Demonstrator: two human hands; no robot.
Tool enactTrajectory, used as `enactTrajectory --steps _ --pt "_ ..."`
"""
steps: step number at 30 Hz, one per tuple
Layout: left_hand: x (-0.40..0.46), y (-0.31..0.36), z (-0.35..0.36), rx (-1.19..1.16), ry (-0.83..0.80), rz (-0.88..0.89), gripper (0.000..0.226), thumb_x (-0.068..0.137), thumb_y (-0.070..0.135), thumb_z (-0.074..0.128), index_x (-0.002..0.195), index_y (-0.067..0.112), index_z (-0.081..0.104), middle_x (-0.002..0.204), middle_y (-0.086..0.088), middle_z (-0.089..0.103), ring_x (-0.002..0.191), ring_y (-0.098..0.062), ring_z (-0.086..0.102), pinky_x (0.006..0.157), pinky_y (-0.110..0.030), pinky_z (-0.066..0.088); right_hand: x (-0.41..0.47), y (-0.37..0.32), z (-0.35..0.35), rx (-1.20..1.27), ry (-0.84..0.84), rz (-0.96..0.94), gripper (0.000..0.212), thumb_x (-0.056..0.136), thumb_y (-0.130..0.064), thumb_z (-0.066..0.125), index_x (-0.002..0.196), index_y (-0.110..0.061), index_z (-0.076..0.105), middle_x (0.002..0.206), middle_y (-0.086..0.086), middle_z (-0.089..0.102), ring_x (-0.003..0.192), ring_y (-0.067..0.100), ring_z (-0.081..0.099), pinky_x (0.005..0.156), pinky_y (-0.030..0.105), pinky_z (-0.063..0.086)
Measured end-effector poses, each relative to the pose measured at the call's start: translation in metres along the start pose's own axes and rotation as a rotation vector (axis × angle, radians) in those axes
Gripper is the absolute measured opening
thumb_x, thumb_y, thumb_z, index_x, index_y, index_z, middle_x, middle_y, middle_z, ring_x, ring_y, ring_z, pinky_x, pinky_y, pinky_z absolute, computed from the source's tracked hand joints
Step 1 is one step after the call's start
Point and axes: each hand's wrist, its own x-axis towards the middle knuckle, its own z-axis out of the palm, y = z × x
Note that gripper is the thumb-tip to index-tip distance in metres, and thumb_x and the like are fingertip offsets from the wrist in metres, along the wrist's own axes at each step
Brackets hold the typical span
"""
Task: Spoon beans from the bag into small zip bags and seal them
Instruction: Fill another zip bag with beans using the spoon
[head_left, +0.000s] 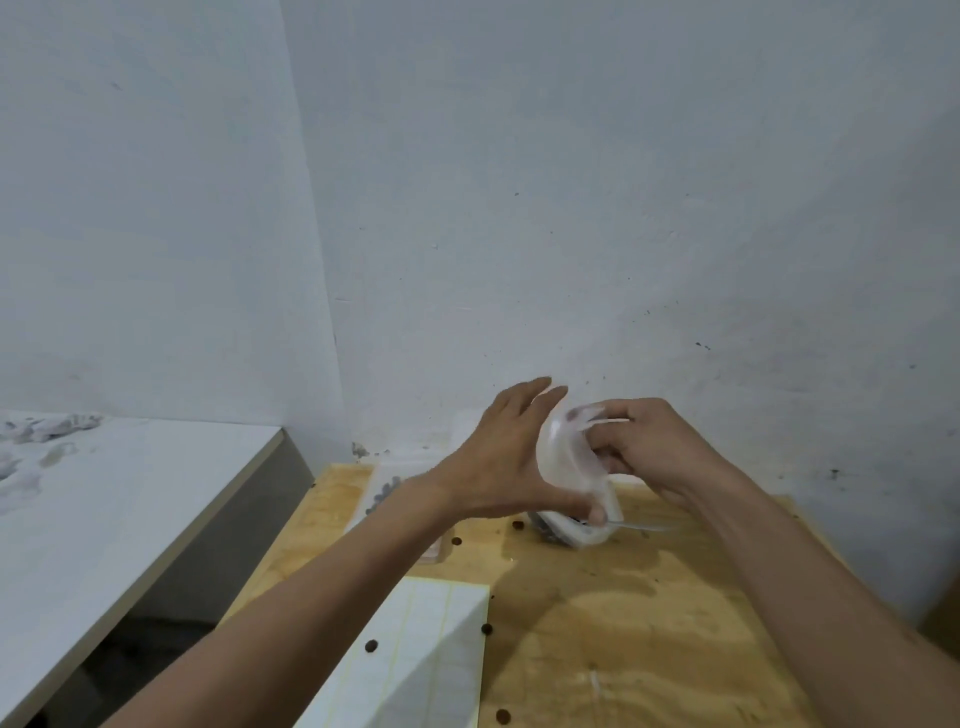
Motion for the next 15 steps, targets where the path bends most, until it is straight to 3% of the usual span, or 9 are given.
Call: enactTrajectory --steps 1,2,5,7,9,11,13,14,15 --pt "0.0 -0.002 -0.001 0.083 -0.07 0.008 0.129 0.064 0.063 0.086 0.162 0.018 0.015 0.167 0.004 0.012 0.153 -0.01 0.003 0.126 -0.034 0.008 -0.002 -0.001 0.0 0.004 -0.033 -0.004 0.022 0.088 0.011 0.061 0.1 0.0 0.076 0.081 0.011 0.075 0.061 0.012 0.07 0.056 0.021 0.055" --pt "0.001 -0.004 -0.001 0.139 -0.102 0.027 0.133 0.063 0.062 0.087 0.161 0.015 0.012 0.166 0.0 0.014 0.153 -0.013 0.004 0.126 -0.033 0.006 -0.003 0.0 -0.001 0.005 -0.058 -0.004 0.022 0.088 0.01 0.063 0.101 0.0 0.076 0.085 0.013 0.076 0.067 0.013 0.072 0.058 0.021 0.056" --pt "0.001 -0.008 0.005 0.168 0.004 0.051 0.105 0.069 0.05 0.089 0.151 0.011 0.035 0.135 -0.002 0.048 0.128 -0.021 0.041 0.111 -0.026 0.028 -0.003 0.003 -0.002 -0.054 -0.038 0.009 0.015 0.087 0.007 0.069 0.097 0.0 0.077 0.089 0.015 0.078 0.081 0.02 0.076 0.064 0.023 0.058" --pt "0.0 -0.008 0.008 0.211 0.07 0.066 0.096 0.072 0.05 0.086 0.147 0.011 0.04 0.124 0.0 0.051 0.117 -0.018 0.046 0.105 -0.023 0.03 -0.002 0.007 -0.001 -0.126 0.066 0.015 0.011 0.083 -0.004 0.08 0.093 -0.004 0.075 0.082 0.008 0.078 0.08 0.02 0.076 0.066 0.023 0.058" --pt "0.0 -0.011 0.01 0.298 0.092 0.061 0.098 0.072 0.053 0.083 0.148 0.01 0.038 0.125 0.0 0.05 0.117 -0.019 0.045 0.104 -0.024 0.027 -0.003 0.009 0.0 -0.29 0.199 -0.023 0.025 0.077 -0.019 0.088 0.095 -0.014 0.071 0.083 -0.001 0.075 0.076 0.015 0.074 0.07 0.024 0.057" --pt "0.0 -0.014 0.01 0.362 0.113 0.042 0.101 0.072 0.057 0.081 0.149 0.009 0.037 0.125 -0.002 0.05 0.118 -0.021 0.044 0.107 -0.028 0.027 -0.009 0.007 0.003 -0.401 0.309 -0.129 0.026 0.075 -0.024 0.089 0.09 -0.019 0.07 0.083 -0.005 0.071 0.076 0.01 0.07 0.068 0.019 0.052" --pt "0.001 -0.015 0.012 0.39 0.141 0.041 0.101 0.071 0.059 0.081 0.147 0.008 0.039 0.124 -0.003 0.05 0.116 -0.023 0.045 0.108 -0.03 0.029 -0.012 0.004 0.004 -0.383 0.265 -0.198 0.011 0.078 -0.017 0.086 0.081 -0.018 0.075 0.075 -0.005 0.074 0.07 0.01 0.072 0.062 0.015 0.053" --pt "0.001 -0.014 0.013 0.394 0.159 0.054 0.1 0.071 0.059 0.081 0.146 0.007 0.041 0.122 -0.004 0.051 0.115 -0.024 0.045 0.107 -0.032 0.03 -0.011 0.004 0.005 -0.391 0.194 -0.195 0.01 0.081 -0.012 0.081 0.074 -0.018 0.076 0.07 -0.003 0.074 0.068 0.014 0.073 0.063 0.02 0.057" --pt "0.001 -0.014 0.016 0.399 0.18 0.079 0.098 0.069 0.059 0.082 0.143 0.006 0.044 0.119 -0.005 0.051 0.112 -0.025 0.046 0.106 -0.033 0.031 -0.009 0.004 0.005 -0.415 0.116 -0.178 0.023 0.084 -0.007 0.074 0.064 -0.019 0.075 0.063 0.0 0.07 0.066 0.022 0.072 0.064 0.031 0.058"
